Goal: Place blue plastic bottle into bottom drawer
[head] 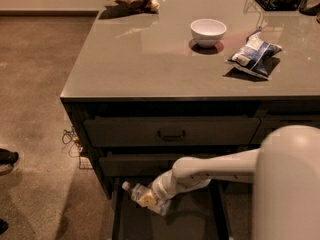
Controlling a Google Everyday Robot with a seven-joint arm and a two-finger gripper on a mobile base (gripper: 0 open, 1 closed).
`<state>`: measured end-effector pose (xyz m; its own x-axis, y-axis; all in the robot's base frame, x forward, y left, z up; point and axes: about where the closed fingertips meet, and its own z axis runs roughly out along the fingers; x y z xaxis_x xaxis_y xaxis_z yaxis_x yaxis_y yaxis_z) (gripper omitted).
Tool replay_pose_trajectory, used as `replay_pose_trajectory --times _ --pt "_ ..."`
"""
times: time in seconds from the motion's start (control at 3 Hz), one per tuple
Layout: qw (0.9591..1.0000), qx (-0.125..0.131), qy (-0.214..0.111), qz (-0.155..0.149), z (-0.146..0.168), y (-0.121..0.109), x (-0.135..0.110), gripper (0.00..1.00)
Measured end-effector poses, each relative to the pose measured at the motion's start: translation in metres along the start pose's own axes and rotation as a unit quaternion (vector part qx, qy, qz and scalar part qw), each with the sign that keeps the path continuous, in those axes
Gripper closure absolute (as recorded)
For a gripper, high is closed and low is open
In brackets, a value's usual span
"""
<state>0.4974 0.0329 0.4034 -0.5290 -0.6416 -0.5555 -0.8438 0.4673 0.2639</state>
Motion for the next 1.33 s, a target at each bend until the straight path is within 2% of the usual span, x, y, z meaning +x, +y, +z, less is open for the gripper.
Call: replay_pose_trajectory --times 0.33,1.0,1.33 --pt "1.0 0.0 -0.006 0.008 0.037 -0.007 0.015 1.0" --pt "0.9998 -0.001 -0.003 0.021 0.057 -0.012 0.026 1.0" --pt "0.9994 0.02 -0.011 0.025 0.081 -0.029 0.041 1.0"
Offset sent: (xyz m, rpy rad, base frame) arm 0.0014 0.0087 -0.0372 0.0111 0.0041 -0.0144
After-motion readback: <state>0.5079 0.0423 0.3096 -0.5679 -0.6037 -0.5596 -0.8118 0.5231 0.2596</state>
